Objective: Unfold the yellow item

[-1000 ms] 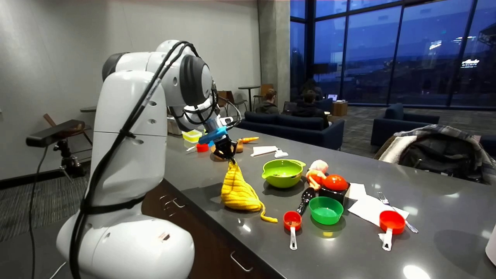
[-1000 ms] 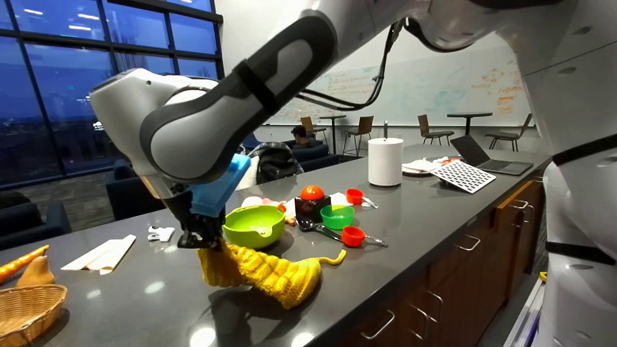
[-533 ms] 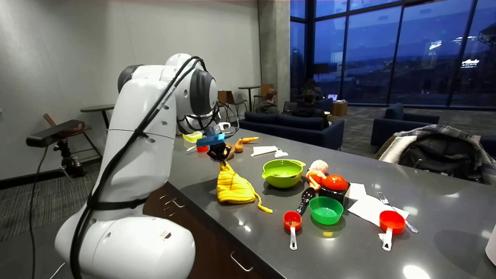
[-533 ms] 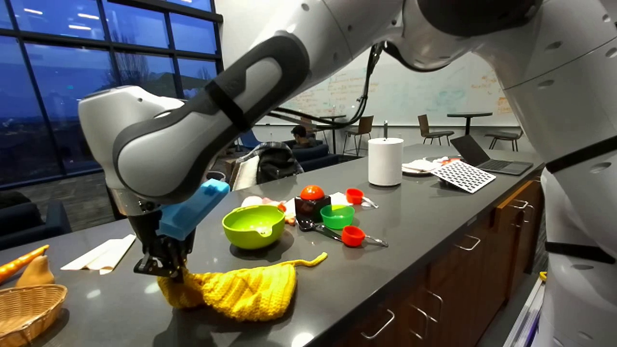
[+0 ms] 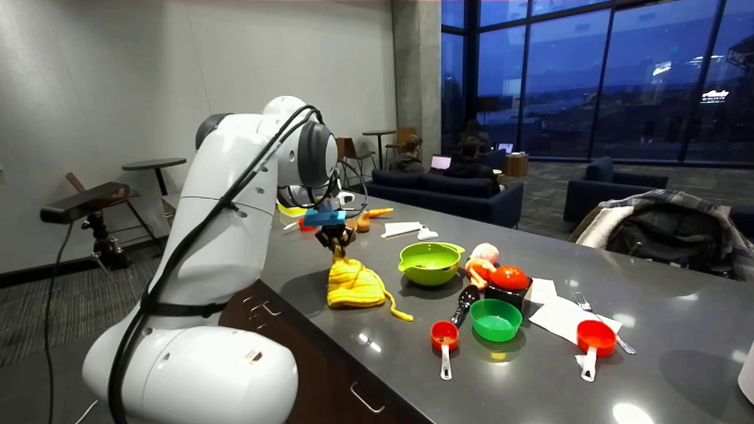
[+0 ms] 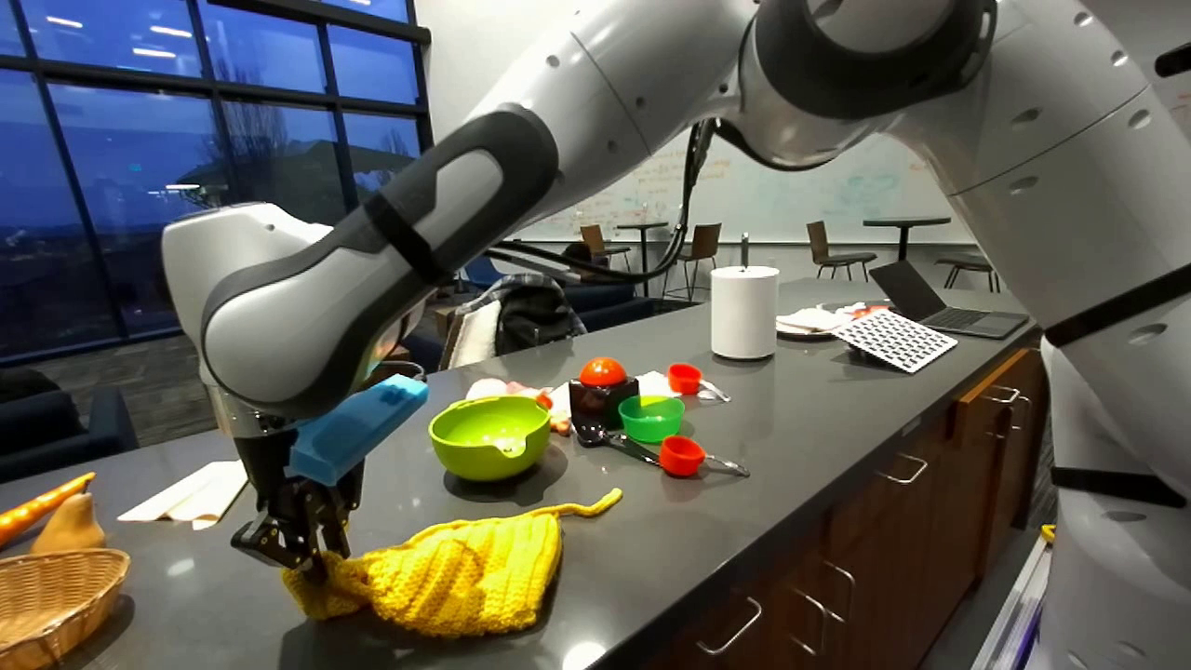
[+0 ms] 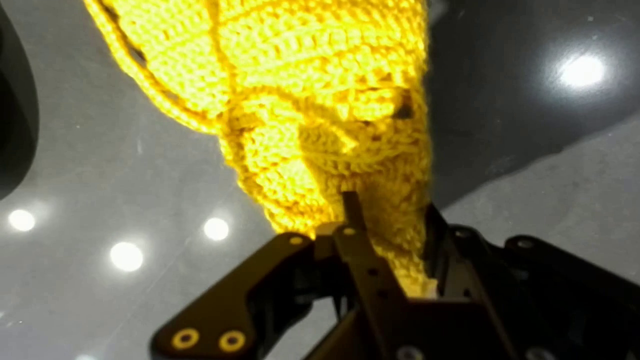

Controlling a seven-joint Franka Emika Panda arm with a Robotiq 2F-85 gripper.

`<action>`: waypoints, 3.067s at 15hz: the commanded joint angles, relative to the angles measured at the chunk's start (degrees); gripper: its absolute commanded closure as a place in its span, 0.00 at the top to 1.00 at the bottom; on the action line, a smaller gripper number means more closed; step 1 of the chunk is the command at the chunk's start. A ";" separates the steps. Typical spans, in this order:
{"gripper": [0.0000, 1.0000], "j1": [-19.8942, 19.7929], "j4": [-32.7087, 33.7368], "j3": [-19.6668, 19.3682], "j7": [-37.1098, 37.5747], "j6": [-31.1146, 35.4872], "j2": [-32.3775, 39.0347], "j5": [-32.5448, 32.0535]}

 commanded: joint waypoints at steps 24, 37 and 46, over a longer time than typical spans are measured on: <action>1.00 -7.19 -31.01 -8.70 37.66 3.99 -19.50 8.57; 0.68 -7.45 -35.82 -7.40 37.12 9.50 -18.01 14.89; 0.01 -7.54 -36.27 -6.67 35.75 13.00 -18.98 15.09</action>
